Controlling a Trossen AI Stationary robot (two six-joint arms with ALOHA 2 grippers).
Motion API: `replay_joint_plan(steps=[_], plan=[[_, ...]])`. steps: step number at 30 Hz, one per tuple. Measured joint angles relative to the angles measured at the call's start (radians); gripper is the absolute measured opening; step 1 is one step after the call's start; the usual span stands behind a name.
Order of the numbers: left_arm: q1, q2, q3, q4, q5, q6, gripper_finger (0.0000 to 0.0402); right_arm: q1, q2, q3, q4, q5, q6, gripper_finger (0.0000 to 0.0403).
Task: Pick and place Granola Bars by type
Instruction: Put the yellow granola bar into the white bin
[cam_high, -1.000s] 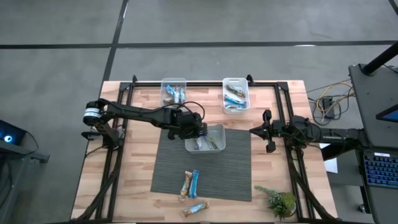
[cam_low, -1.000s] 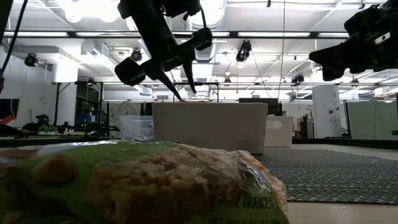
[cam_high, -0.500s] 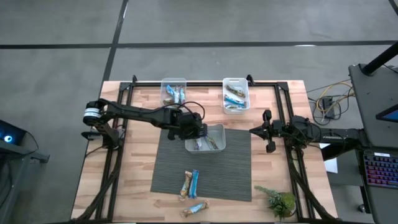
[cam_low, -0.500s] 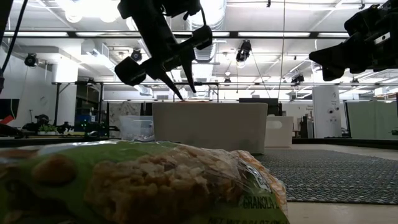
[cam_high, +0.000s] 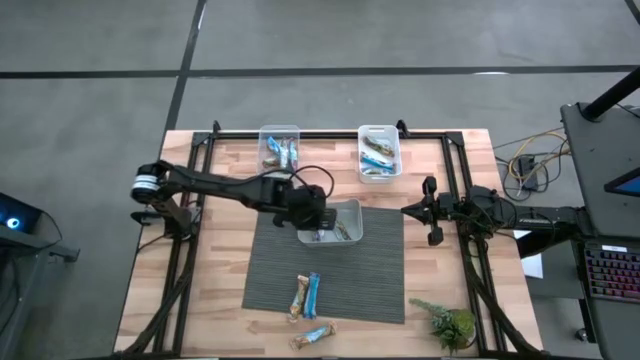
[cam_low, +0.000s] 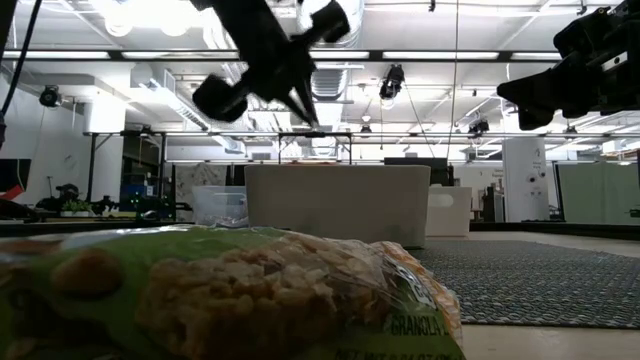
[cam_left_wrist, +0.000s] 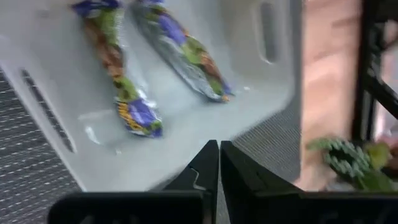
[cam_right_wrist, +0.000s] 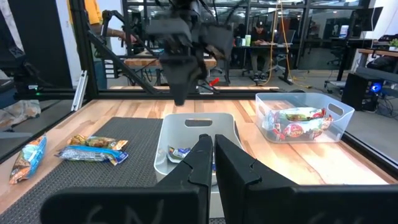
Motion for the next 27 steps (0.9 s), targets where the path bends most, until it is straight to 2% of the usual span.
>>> replay_joint_plan(steps=[10, 18, 27], plan=[[-0.132, -0.027, 0.106, 0.0, 0.085, 0.198, 0.0, 0.0, 0.0, 0.0, 0.0, 0.0, 0.0, 0.0009], [-0.274, -0.032, 0.117, 0.0, 0.131, 0.267, 0.0, 0.0, 0.0, 0.0, 0.0, 0.0, 0.0, 0.0009], [-0.389, -0.032, 0.117, 0.002, 0.103, 0.183, 0.0, 0.0, 0.0, 0.0, 0.0, 0.0, 0.0, 0.0009]])
